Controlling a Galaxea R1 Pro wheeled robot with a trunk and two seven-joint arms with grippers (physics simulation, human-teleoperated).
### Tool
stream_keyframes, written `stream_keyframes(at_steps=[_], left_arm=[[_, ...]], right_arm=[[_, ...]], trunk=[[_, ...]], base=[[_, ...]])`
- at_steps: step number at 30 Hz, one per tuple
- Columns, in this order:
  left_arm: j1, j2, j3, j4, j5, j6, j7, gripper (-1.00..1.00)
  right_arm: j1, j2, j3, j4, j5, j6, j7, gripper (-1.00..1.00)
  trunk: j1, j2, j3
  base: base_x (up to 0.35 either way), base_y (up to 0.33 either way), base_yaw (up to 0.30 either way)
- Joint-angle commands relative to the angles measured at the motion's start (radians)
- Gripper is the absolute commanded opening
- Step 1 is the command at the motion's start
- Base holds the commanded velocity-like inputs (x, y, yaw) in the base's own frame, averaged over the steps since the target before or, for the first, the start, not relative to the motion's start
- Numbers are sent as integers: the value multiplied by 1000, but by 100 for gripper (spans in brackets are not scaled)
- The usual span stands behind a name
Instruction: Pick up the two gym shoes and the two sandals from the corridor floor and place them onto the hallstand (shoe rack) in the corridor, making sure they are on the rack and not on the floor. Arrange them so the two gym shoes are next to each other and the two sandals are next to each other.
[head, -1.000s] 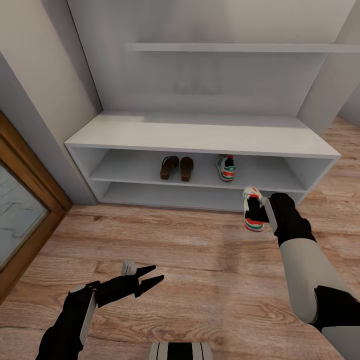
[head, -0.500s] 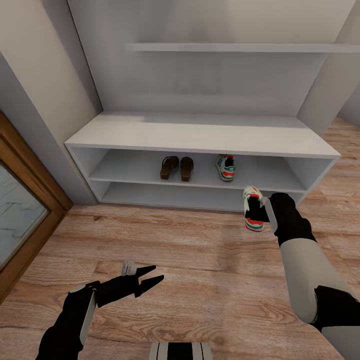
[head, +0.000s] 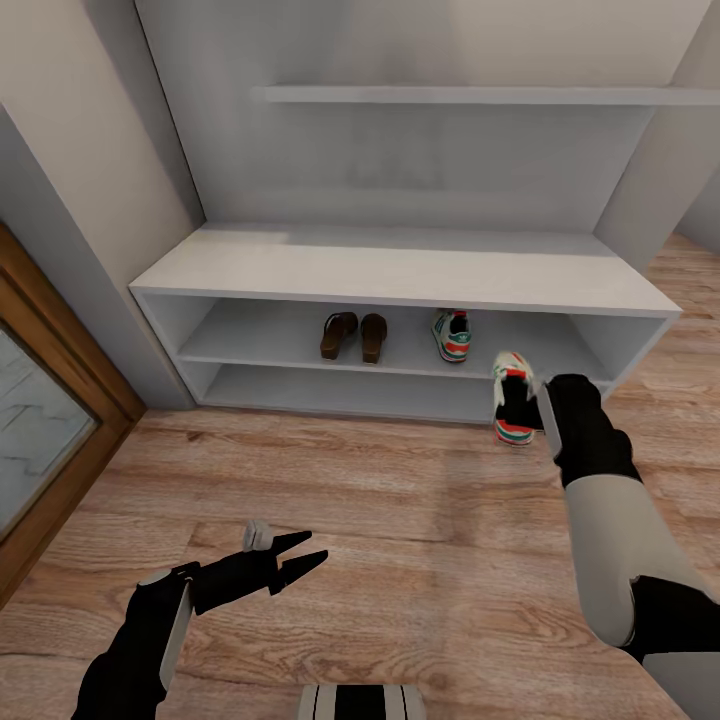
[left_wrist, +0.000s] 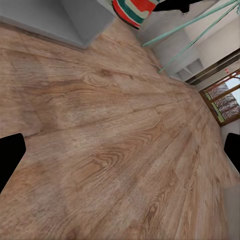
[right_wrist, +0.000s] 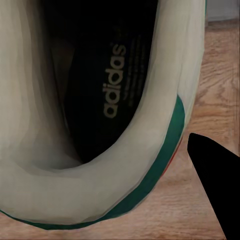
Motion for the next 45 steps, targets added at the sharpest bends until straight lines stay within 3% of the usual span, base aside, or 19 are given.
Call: stream_keyframes(at_steps=[1,24,35,45], left_arm=[[-1,-1,4,-1,-6,11,-7,100],[-1,-1,4,-1,-6,11,-7,100],[-1,-1,4,-9,-6,11,-9,100],[-1,-1,4,-12,-6,11,-9,100]], right_arm=[[0,0,-1,-18,3,4,1,-100],[0,2,7,-37,6,-19,-2,-100],[0,2,3,-33,12,-160,-2,-100],[0,2,3,87,15,-241,-2,-100]], trunk=[[0,0,-1],[0,0,-1],[0,0,-1],[0,0,-1]], base=[[0,0,0],[80,0,0],[1,0,0],[0,0,0]])
